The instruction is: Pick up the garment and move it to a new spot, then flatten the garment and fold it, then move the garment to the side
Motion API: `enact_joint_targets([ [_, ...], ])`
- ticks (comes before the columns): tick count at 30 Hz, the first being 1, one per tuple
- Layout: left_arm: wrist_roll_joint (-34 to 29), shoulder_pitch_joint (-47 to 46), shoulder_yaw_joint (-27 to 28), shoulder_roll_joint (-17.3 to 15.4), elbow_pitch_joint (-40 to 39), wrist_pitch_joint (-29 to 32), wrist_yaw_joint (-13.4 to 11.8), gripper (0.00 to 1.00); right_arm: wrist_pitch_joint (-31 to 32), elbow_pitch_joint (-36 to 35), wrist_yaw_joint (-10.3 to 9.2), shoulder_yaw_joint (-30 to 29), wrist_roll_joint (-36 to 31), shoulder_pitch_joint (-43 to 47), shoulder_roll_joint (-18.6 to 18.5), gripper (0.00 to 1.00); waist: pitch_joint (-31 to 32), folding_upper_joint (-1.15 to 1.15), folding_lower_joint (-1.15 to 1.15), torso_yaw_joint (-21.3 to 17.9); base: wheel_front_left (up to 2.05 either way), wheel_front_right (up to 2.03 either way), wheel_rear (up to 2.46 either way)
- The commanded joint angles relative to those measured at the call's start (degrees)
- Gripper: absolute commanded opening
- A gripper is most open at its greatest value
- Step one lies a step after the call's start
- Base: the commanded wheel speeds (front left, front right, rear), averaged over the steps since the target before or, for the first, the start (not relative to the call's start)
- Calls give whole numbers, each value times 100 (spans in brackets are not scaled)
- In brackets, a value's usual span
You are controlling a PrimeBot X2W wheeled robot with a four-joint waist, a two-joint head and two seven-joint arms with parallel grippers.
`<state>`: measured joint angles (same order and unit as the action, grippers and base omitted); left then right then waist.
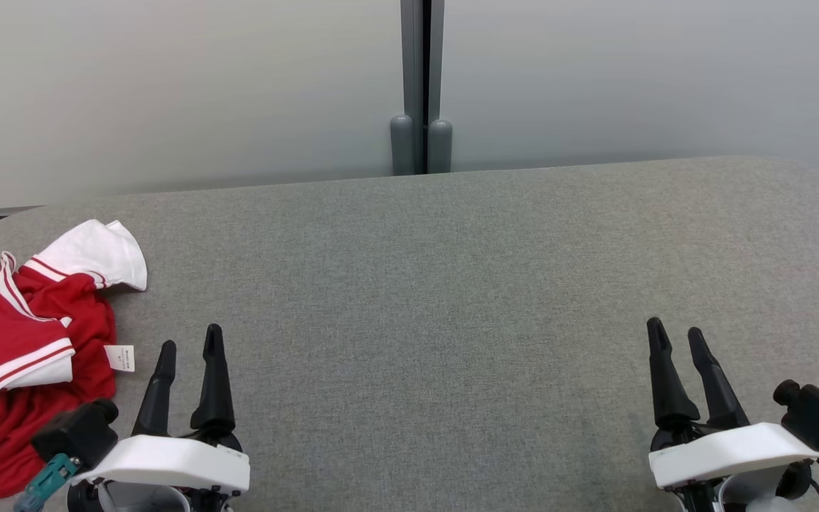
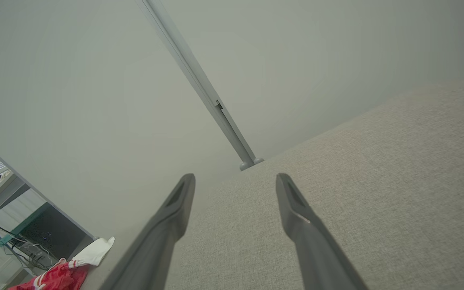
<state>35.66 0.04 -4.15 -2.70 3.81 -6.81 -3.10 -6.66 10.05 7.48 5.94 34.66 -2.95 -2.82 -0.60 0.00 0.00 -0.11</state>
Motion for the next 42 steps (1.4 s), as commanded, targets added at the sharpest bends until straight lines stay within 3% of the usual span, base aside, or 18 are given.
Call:
enact_joint_targets([
  [1,-171,4,-7,-41,-94,-50,-37,100,-71,-77,1,13,-185,-33,-7,100,0,0,0,-1,0,0,0],
  [42,-2294,242,68,-22,-183,-603,-338,100,-621,-113,1,169,-2229,60,-9,100,20,0,0,-12,0,0,0],
])
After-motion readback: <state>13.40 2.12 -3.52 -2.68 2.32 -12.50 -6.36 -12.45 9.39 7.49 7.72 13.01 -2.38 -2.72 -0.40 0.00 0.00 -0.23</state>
